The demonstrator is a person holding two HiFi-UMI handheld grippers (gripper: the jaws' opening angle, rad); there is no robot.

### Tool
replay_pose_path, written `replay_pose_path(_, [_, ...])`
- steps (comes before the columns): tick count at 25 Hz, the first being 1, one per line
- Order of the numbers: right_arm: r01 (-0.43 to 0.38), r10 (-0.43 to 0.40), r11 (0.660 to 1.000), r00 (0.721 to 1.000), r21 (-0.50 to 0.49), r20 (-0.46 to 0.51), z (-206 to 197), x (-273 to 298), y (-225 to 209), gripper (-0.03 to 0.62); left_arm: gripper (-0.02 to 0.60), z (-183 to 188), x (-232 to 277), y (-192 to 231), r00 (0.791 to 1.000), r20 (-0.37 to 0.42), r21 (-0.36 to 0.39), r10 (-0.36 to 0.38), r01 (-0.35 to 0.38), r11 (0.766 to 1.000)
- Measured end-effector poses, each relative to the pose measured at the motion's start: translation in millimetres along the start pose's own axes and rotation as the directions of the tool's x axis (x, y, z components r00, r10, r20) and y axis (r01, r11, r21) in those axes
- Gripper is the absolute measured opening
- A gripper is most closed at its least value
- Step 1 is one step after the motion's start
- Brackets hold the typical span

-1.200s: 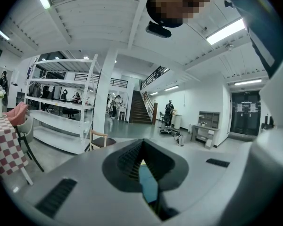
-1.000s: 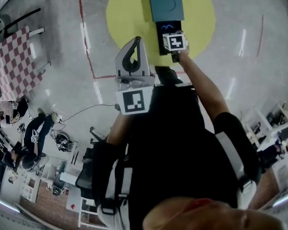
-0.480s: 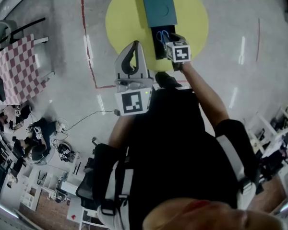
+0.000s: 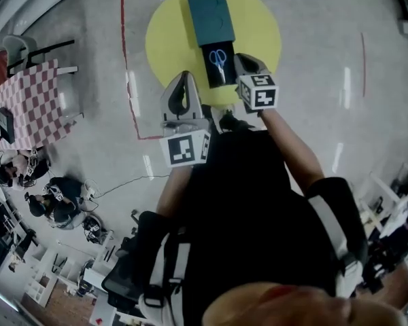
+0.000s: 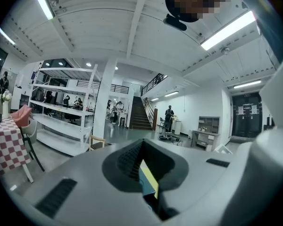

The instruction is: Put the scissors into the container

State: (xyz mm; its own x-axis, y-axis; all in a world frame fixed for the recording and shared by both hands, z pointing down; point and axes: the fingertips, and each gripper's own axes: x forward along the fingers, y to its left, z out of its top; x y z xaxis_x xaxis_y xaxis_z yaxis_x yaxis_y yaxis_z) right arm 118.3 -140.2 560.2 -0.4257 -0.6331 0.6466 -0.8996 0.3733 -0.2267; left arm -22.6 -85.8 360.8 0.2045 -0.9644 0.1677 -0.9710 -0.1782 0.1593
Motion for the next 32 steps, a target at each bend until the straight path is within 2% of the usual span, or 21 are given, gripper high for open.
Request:
replay_pose_path(6, [-0.047,0.049,0.999,0.993,-0.026,0.103,13,-58,4,0.000,-0.005,-2,-32,-25,1.000,0.002,0.023,0.027,-0.027,0.999])
replay_pose_path(12, [-0.076,0.084,0.996,0.977,-0.047,0.196,27,-95,28,-0.001,-0.004,-2,-50,-17,1.000,0.004,0.042,0.024,-0.024,0.999])
replay_pose_path(19, [-0.070,0.090,0.995,0.951,-0.076,0.296,43,-141,46,-0.002,-0.003,-3,-55,-10,1.000,0.007,0.038,0.015,-0.015,0.999])
replay_pose_path(32, [-0.053,0.071,0.997,0.934,-0.059,0.350,50,-176,73,-0.002,-0.003,-1,-54,-6,0.998,0.027,0.027,-0.052,0.051,0.998])
